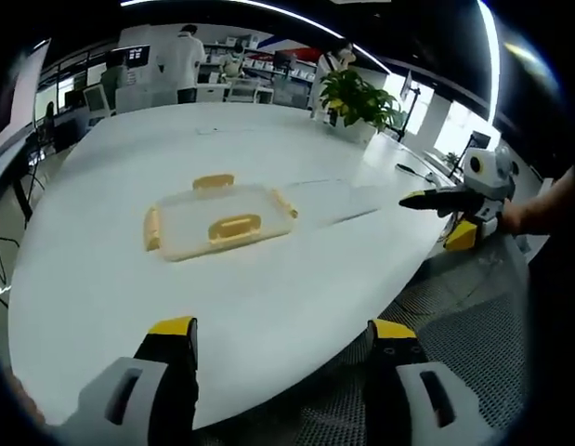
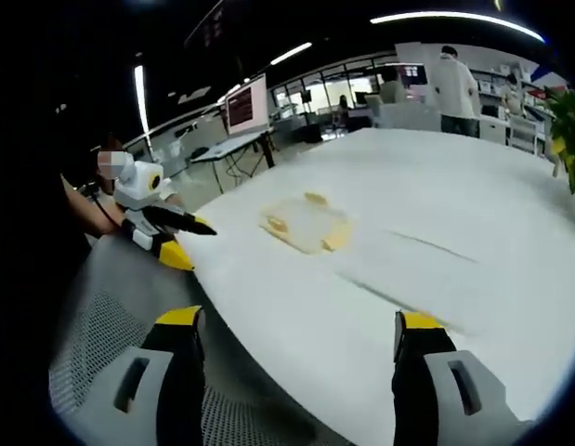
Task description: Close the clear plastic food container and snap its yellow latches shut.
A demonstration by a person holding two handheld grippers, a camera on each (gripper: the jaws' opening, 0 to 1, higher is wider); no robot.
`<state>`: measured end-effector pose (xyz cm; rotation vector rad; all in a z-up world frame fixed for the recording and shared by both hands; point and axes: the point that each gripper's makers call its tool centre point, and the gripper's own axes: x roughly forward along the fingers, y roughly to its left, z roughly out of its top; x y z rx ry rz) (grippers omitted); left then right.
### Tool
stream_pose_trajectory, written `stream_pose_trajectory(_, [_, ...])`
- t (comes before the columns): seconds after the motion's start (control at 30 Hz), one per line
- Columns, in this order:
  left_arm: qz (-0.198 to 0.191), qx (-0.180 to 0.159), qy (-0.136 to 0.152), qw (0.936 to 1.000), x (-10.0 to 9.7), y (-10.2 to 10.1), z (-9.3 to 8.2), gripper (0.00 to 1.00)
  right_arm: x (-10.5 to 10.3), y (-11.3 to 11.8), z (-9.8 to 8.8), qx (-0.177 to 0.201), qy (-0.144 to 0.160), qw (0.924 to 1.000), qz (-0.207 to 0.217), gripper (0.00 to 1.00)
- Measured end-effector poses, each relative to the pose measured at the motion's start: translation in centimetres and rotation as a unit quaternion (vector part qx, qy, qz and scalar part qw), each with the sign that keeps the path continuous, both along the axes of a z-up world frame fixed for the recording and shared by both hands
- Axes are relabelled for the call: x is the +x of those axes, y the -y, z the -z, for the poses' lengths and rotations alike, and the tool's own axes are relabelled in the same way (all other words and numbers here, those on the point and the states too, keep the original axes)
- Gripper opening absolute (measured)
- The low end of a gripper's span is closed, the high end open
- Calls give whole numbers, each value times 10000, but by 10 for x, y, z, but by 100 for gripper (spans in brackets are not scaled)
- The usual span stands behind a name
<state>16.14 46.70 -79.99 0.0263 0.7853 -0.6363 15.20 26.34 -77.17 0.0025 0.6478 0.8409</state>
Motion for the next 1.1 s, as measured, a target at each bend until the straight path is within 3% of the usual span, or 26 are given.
stream_pose_trajectory(0.13, [140,26,95,9999,-1,3,-1,65,3,3,-2,78,-6,9999,100,79])
stream_pose_trajectory(0.2, [110,-13,135,9998,0,3,-3,66,4,4,-3,40,41,9999,132,84])
stream_pose_trajectory(0.23, [-24,-53,169,9998,3,-1,-4,69,5,2,-3,54,79,9999,93,90])
stream_pose_trajectory(0.27, [-122,-70,177,9997,5,-3,-5,72,0,-4,-2,166,-114,9998,-37,92])
stream_pose_trajectory(0.3, [-274,-51,171,9995,8,-8,-6,77,-4,-5,1,-8,-173,9997,-163,93])
stream_pose_trajectory(0.37, [-248,3,259,9994,9,-8,-7,85,-5,-5,3,-212,-58,9990,-385,90])
stream_pose_trajectory(0.43, [-149,-133,352,9992,9,-4,-13,88,-5,-3,3,-315,-143,9988,-354,82])
stream_pose_trajectory(0.47, [-103,-220,285,9993,7,-1,-13,88,-1,-2,-1,-198,-203,9993,-256,78])
stream_pose_trajectory(0.57, [-12,-304,157,9994,4,4,-12,94,9,-9,-22,111,-154,9997,-158,83])
stream_pose_trajectory(0.67, [53,-328,268,9991,6,6,-17,95,19,-16,-35,228,92,9996,-100,81])
stream_pose_trajectory(1.1, [103,-462,409,9980,18,7,-25,93,30,-7,-37,295,116,9992,259,80])
